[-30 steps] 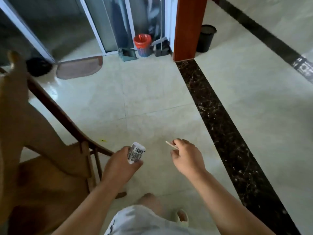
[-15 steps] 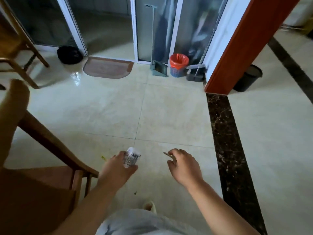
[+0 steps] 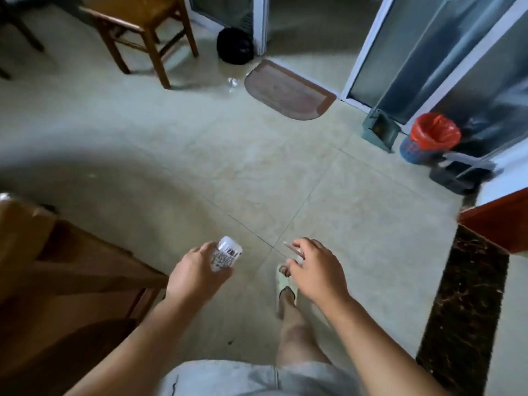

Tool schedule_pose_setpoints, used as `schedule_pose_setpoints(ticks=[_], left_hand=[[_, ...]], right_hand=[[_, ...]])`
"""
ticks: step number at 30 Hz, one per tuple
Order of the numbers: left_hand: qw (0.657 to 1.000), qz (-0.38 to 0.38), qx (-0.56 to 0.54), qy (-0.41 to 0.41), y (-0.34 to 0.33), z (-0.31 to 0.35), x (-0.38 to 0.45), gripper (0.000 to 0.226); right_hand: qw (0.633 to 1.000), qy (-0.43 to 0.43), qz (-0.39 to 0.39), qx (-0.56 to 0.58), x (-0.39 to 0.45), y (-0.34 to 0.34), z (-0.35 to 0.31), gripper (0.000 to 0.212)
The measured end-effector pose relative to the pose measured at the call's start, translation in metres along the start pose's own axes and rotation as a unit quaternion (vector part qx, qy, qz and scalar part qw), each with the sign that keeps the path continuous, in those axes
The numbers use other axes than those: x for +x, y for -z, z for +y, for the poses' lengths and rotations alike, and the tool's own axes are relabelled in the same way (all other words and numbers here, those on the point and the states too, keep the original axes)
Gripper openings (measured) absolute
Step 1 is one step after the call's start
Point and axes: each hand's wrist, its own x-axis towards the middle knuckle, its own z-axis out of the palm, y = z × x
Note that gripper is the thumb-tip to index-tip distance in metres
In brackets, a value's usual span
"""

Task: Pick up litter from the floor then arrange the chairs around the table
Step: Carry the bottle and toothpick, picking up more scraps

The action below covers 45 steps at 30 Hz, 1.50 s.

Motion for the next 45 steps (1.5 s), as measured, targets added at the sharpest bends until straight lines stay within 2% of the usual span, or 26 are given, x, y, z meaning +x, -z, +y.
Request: schedule_pose_setpoints(ticks=[7,12,17,23,27,31,37,41,45], left_hand=[[0.985,0.048,-0.055,0.157,-0.012,0.004,0.084,0.058],[0.963,0.078,-0.095,0.240,-0.040,-0.025,0.139,0.045],[0.940,0.105,-0.132,0.296,-0.096,-0.082,0.202,0.041],[0.923,0.107,-0.159,0.334,-0.202,-0.182,0.286,0.038],[0.915,0.114,-0.166,0.351,-0.273,-0.252,0.332,0.036],[0.903,0.114,-0.166,0.378,-0.335,-0.314,0.364,0.037],[0.893,0.104,-0.177,0.399,-0.382,-0.349,0.369,0.034],[0.891,0.106,-0.188,0.400,-0.390,-0.349,0.367,0.035],[0.894,0.106,-0.184,0.394,-0.393,-0.346,0.366,0.035]], right_hand=[[0.983,0.122,-0.130,-0.043,0.153,-0.019,-0.017,0.037],[0.960,0.187,-0.201,-0.056,0.231,-0.083,-0.032,0.041],[0.937,0.221,-0.259,-0.079,0.289,-0.188,-0.024,0.037],[0.898,0.261,-0.313,-0.164,0.357,-0.357,0.027,0.035],[0.861,0.320,-0.330,-0.219,0.396,-0.474,0.053,0.036],[0.791,0.409,-0.340,-0.302,0.427,-0.579,0.072,0.035],[0.691,0.507,-0.363,-0.367,0.447,-0.652,0.077,0.027],[0.660,0.577,-0.306,-0.371,0.451,-0.662,0.082,0.027],[0.682,0.562,-0.275,-0.378,0.456,-0.669,0.095,0.034]])
